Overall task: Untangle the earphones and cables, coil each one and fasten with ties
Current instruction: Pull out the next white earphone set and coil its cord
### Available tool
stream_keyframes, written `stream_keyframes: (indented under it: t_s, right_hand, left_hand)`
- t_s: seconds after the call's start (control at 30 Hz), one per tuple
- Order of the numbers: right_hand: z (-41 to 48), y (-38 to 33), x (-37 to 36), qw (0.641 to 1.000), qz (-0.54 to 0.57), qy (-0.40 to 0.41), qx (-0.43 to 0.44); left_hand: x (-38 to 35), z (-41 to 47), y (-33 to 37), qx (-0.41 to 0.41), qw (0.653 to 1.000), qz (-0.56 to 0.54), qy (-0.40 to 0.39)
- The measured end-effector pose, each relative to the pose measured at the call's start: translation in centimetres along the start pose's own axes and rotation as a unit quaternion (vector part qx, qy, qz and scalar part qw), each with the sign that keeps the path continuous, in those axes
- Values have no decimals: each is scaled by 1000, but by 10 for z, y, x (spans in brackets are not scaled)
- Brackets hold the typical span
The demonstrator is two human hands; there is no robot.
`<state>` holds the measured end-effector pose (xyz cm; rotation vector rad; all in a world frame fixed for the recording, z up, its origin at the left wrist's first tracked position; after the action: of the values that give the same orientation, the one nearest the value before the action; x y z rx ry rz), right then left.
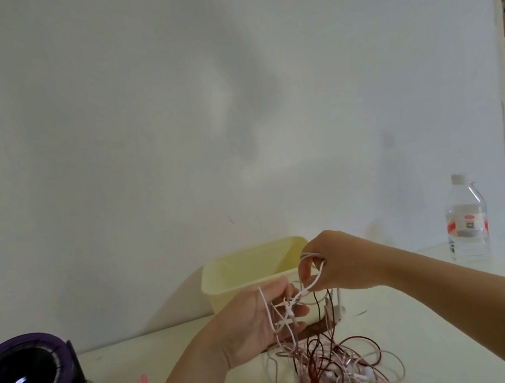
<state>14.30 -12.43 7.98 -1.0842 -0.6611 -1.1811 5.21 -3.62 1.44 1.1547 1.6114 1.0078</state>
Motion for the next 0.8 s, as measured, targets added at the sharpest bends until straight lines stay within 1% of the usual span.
stream_keyframes:
  t_s: [0.13, 0.2, 0.27, 0.33, 0.4, 0.47, 0.5, 0.53, 0.57, 0.6, 0.73, 0.77, 0.8]
  right_hand:
    - [-3, 8, 9, 998, 47, 37, -9]
    - [-4, 11, 15, 997, 55, 55, -21]
    - [-2, 11, 20, 996, 51, 64, -23]
    - [1, 10, 23, 996, 39, 79, -21]
    - [4, 10, 25, 995, 28, 89, -25]
    - [5, 12, 26, 994, 23, 97, -37]
    - [6, 14, 28, 993, 29, 102, -45]
    - [6, 16, 30, 992, 37, 107, -54]
    - [6, 18, 32, 991, 39, 109, -63]
    - [6, 20, 35, 991, 38, 107, -72]
    - [6, 20, 51, 990, 16, 95, -99]
    - [7, 19, 55, 992, 4, 87, -97]
    - [8, 16, 59, 993, -7, 76, -94]
  left_hand:
    - [8, -3, 9, -41, 998, 25, 39]
    - [10, -4, 11, -47, 997, 50, 39]
    - [12, -3, 10, -49, 994, 72, 61]
    - [16, -2, 12, -73, 985, 104, 115]
    - [19, -4, 17, -104, 966, 152, 182]
    - [20, -8, 22, -136, 934, 229, 240]
    - [19, -11, 25, -154, 905, 289, 270]
    - [18, -13, 26, -168, 869, 359, 298]
    - [16, -16, 26, -176, 831, 422, 317]
    - [15, -16, 25, -180, 802, 469, 323]
    - [19, -11, 18, -137, 734, 582, 323]
    - [23, -11, 17, -123, 726, 593, 326]
    - [26, -10, 17, -111, 725, 595, 328]
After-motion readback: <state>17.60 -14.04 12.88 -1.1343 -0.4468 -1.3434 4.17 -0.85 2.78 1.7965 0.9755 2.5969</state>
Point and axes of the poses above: each hand's wrist, its own z-axis towards the middle knuckle, its own x-axis out of the back of the hand, y = z × x, the point moved 6 cm from there along z, towards the middle knuckle, and after that the axes turned 14 degrees about x, right-handed, at the moved point
